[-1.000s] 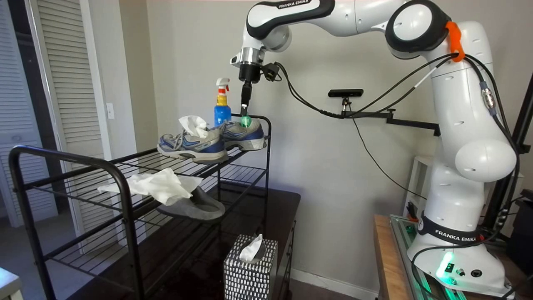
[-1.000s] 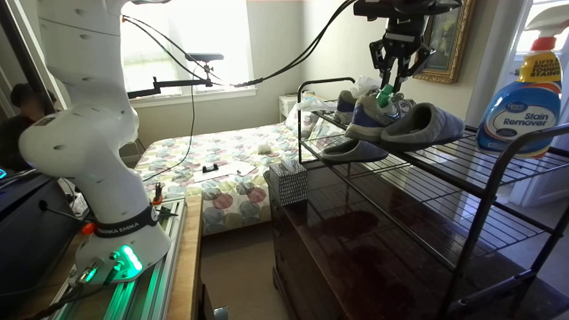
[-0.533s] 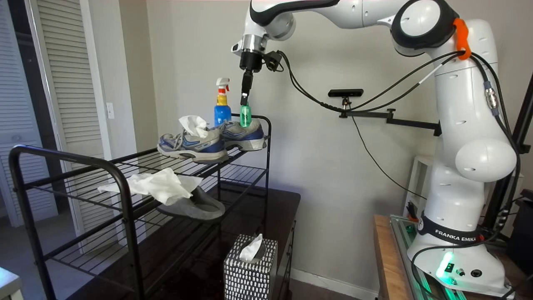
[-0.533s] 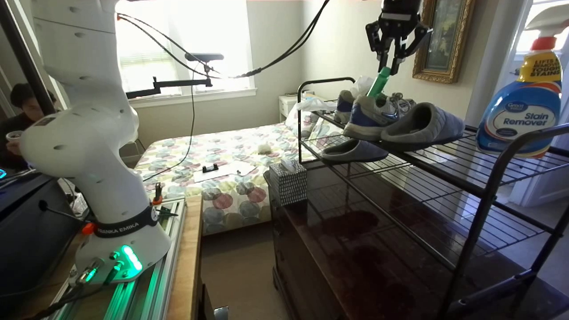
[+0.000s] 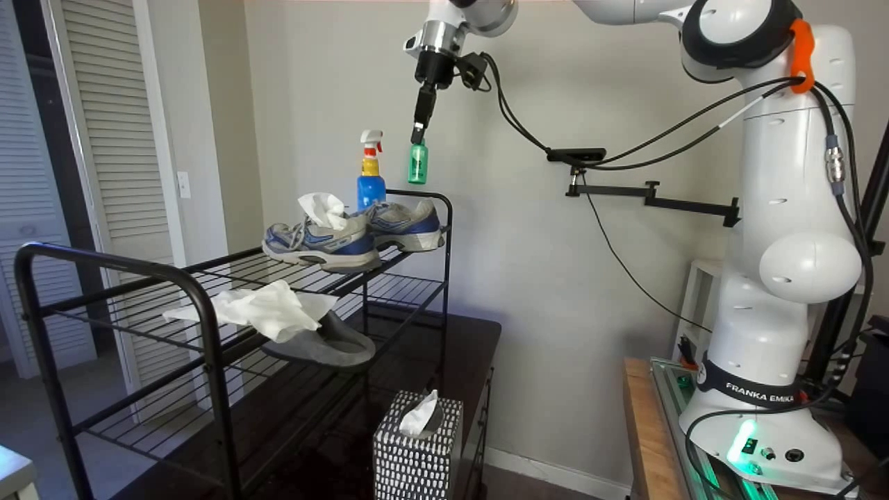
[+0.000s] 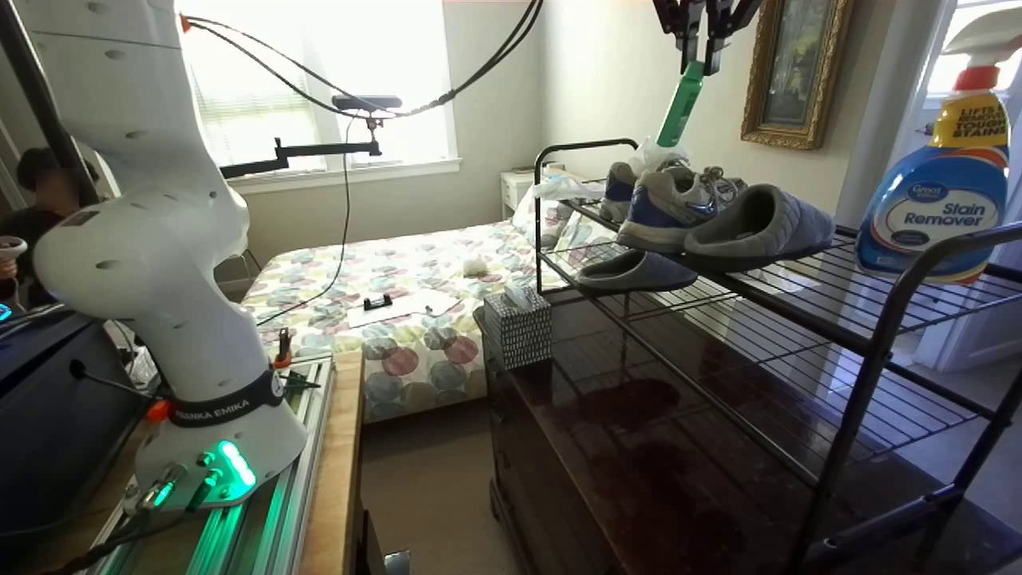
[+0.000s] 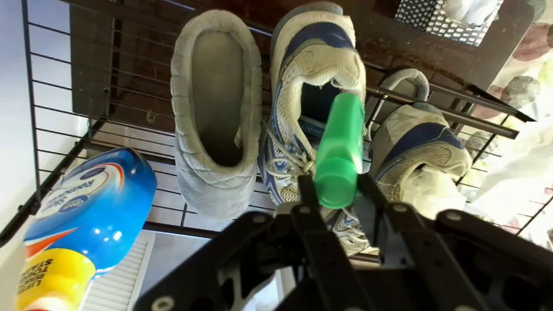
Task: Remove the green bottle from the shoe
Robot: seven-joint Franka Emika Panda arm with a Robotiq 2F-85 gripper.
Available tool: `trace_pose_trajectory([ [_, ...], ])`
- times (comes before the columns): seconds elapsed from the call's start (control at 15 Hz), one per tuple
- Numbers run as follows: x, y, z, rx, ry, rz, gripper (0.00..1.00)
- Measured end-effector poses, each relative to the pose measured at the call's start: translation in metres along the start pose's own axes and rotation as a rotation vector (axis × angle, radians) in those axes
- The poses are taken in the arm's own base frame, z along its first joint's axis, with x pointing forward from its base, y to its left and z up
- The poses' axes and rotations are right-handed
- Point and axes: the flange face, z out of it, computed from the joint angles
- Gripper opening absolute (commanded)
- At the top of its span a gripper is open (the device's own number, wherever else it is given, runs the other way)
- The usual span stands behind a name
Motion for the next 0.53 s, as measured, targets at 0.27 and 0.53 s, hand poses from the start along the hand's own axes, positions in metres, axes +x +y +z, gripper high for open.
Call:
trace_pose_trajectory([
  [0.27, -0.033, 0.014, -0.017, -0.044, -0.01, 0.086, 0.07],
  [0.53, -0.073, 0.037, -0.008, -0.088, -0.051, 0.198, 0.07],
])
